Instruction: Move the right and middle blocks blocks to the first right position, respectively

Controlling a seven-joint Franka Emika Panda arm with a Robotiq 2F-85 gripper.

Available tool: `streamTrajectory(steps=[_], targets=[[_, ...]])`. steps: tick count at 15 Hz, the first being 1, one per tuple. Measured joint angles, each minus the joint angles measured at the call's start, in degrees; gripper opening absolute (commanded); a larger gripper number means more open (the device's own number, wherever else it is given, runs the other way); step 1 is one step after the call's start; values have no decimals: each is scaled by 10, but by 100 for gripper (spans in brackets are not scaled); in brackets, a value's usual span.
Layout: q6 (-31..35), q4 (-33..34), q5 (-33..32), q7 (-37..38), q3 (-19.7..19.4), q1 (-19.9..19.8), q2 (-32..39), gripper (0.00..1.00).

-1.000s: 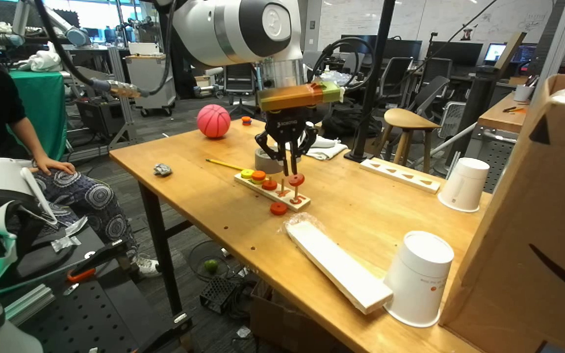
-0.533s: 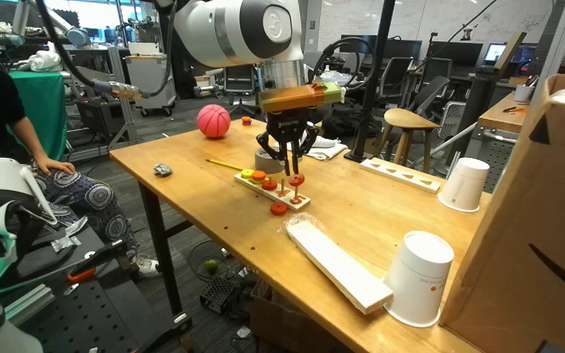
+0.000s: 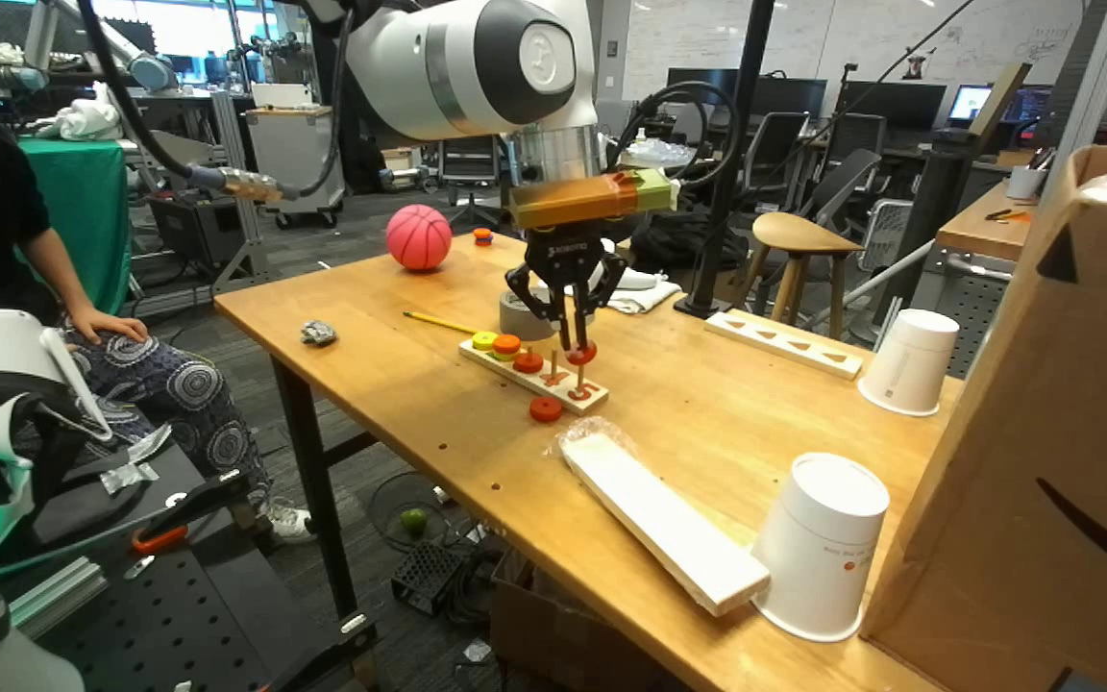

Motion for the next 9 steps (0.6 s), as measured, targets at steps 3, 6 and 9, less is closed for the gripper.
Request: streamTrajectory(steps=[3, 6, 9], targets=[[0, 2, 0, 0, -1, -1, 4, 18], [0, 4, 0, 0, -2, -2, 12, 18], [0, 6, 0, 0, -3, -2, 17, 18]])
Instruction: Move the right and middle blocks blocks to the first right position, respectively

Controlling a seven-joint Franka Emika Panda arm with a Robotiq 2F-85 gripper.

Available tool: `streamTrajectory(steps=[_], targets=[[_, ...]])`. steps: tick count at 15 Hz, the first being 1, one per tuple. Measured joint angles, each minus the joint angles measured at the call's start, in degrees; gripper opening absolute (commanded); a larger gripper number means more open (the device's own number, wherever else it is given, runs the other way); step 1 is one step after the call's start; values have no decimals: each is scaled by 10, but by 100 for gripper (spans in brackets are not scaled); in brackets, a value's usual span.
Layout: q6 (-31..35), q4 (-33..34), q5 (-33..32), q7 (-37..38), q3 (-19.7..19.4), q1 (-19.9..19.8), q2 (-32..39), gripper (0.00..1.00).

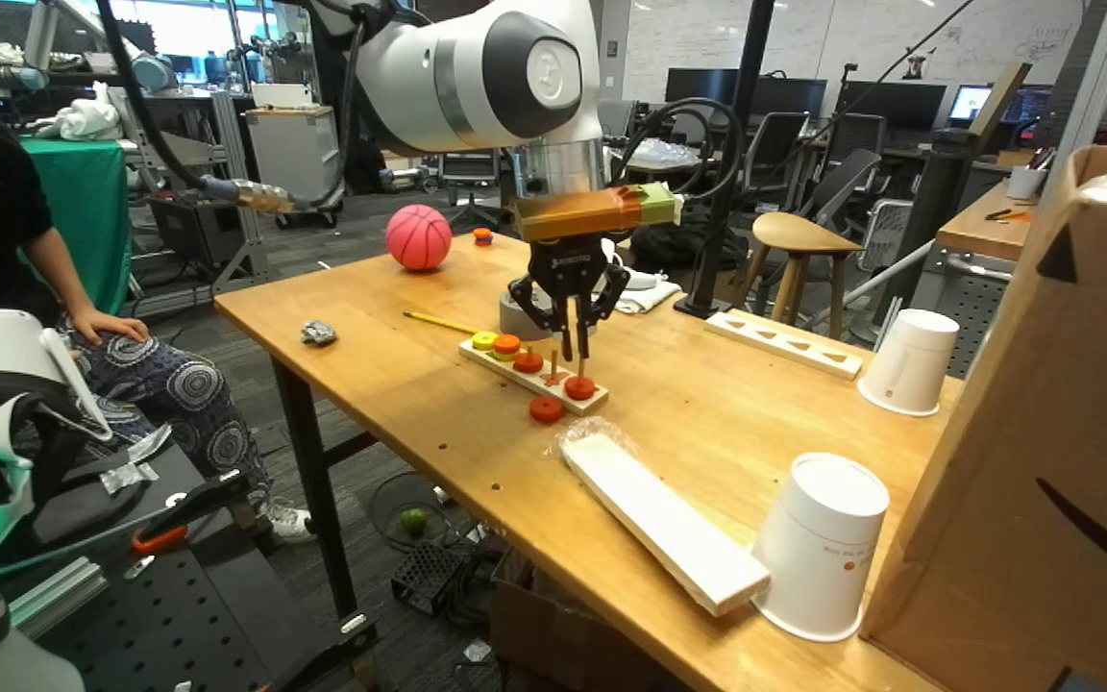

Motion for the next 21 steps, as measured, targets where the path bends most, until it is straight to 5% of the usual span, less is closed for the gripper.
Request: streamTrajectory(steps=[11, 21], targets=[[0, -3, 0, -1, 1, 0, -3, 18], [0, -76, -2, -1, 1, 2, -75, 18]])
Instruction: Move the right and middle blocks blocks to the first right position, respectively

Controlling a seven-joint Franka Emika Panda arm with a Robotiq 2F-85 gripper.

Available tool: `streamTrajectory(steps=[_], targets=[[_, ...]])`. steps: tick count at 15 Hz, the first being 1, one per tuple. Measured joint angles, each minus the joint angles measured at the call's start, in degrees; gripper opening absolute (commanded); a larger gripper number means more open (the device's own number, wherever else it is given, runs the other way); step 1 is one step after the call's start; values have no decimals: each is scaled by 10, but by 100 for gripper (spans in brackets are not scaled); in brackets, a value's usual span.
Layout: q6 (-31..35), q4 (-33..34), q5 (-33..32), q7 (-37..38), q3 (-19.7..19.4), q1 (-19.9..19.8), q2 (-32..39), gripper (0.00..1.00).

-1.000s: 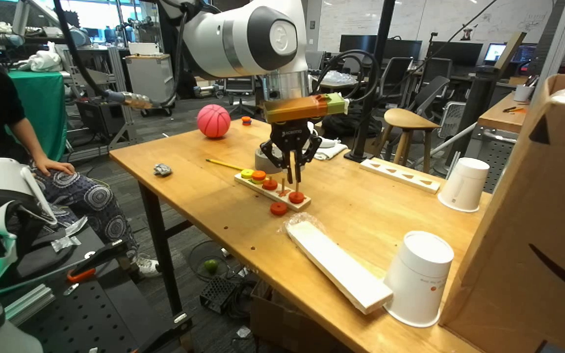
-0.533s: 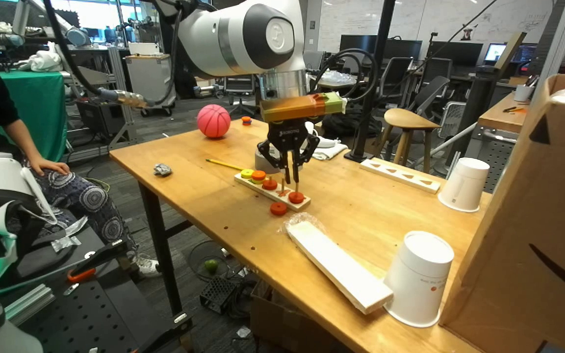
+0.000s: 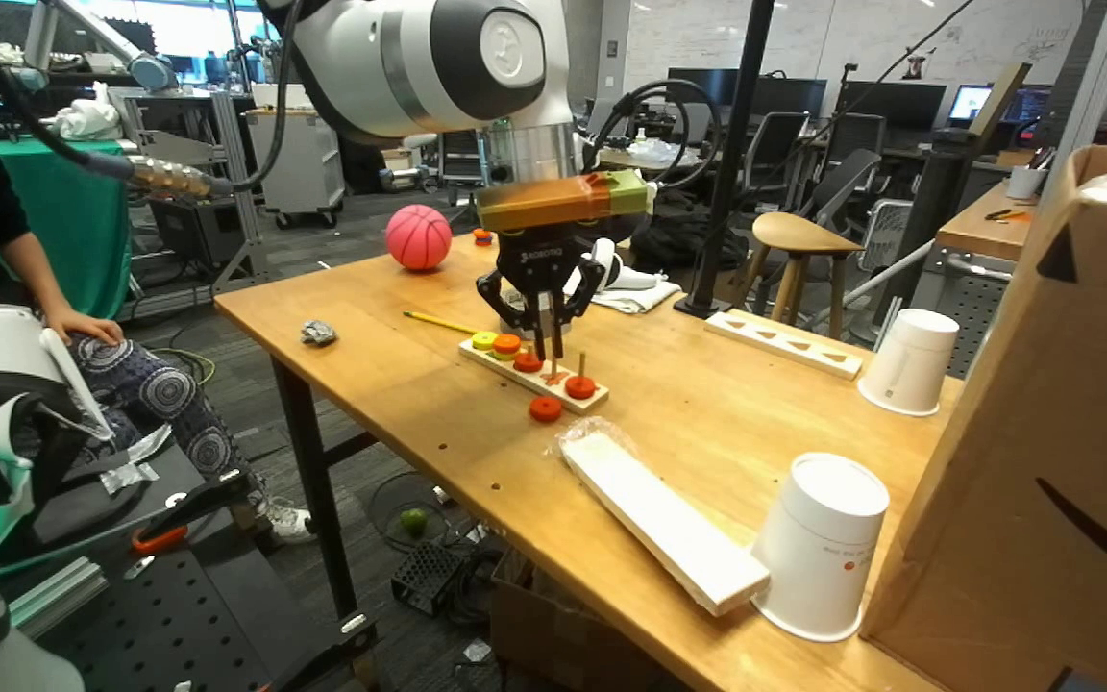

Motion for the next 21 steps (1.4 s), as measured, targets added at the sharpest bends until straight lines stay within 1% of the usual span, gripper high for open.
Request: streamTrajectory(steps=[2, 3, 4, 6, 8, 9, 12, 14, 15, 16, 20, 21], targets=[[2, -11, 0, 0, 1, 3, -5, 19], [5, -14, 0, 0, 2, 4, -5, 21], [9, -16, 0, 0, 2, 6, -5, 27], [11, -17, 0, 1, 3, 8, -4, 47], [12, -16, 0, 1, 3, 10, -1, 60], [12, -16, 1, 1, 3, 10, 2, 64], [12, -16, 1, 2, 3, 11, 14, 69], [12, -16, 2, 6, 3, 11, 23, 65], [12, -15, 3, 14, 3, 11, 28, 66], [12, -13, 3, 26, 3, 11, 31, 65], [12, -3, 1, 108, 4, 13, 33, 72], [12, 1, -6, 139, 4, 15, 32, 71]])
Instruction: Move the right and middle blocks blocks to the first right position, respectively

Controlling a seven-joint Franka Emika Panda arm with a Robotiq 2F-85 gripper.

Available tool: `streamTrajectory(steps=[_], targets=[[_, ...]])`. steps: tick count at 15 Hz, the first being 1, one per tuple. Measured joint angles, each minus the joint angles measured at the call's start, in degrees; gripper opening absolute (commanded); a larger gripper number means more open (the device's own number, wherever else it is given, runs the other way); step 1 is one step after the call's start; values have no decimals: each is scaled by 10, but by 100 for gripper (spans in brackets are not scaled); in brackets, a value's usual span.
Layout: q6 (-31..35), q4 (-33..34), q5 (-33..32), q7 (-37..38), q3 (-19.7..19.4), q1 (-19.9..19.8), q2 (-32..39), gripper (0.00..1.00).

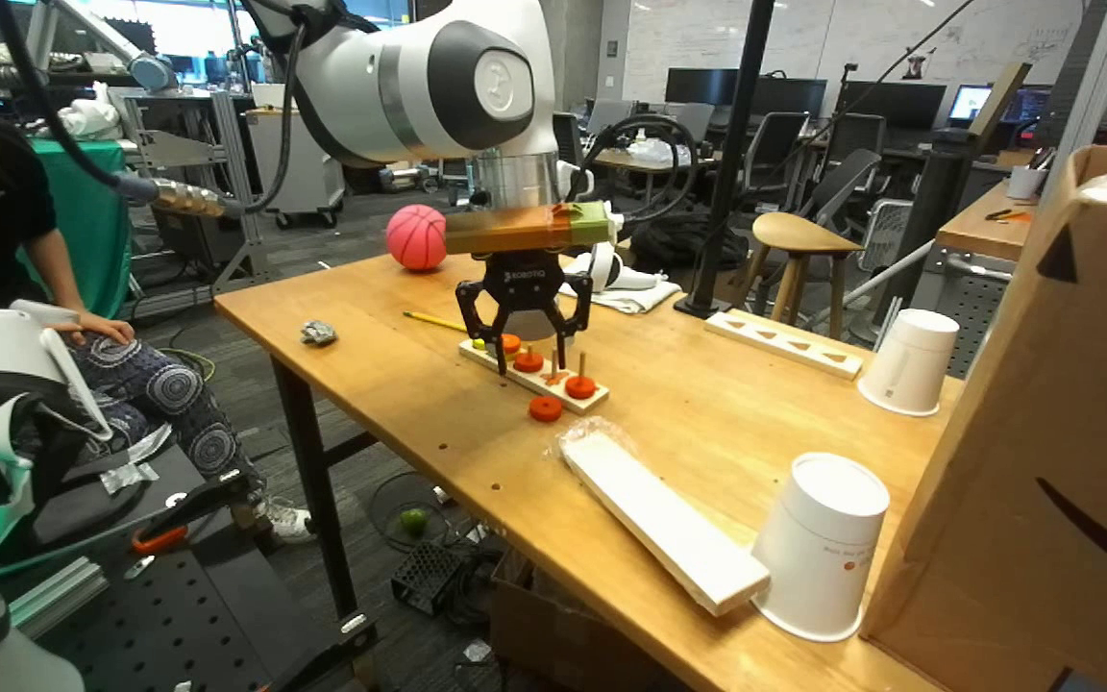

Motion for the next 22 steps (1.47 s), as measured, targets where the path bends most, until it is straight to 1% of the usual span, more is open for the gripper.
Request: streamTrajectory(steps=[1, 2, 3, 4, 5, 7, 9, 10, 12, 13, 14, 15, 16, 20, 22], targets=[[0, 4, -16, 36, 0, 2, -1, 75], [-1, 8, -41, 80, 0, 3, -3, 74], [-3, 10, -65, 123, 0, 5, -4, 78], [-8, 13, -86, 164, 0, 6, -5, 79], [-18, 14, -107, 207, 0, 8, -5, 83], [-44, 15, -128, 276, 0, 13, -5, 77], [-70, 16, -129, 323, 1, 19, -5, 71], [-80, 16, -128, 340, 1, 22, -4, 73], [-92, 16, -121, 362, 3, 25, -2, 77], [-93, 16, -111, 368, 4, 25, 1, 84], [-93, 17, -99, 369, 4, 26, 3, 89], [-93, 18, -83, 369, 4, 26, 6, 96], [-92, 21, -63, 368, 4, 25, 9, 100], [-72, 30, 27, 339, 4, 21, 22, 100], [-55, 31, 54, 323, 3, 17, 27, 100]])
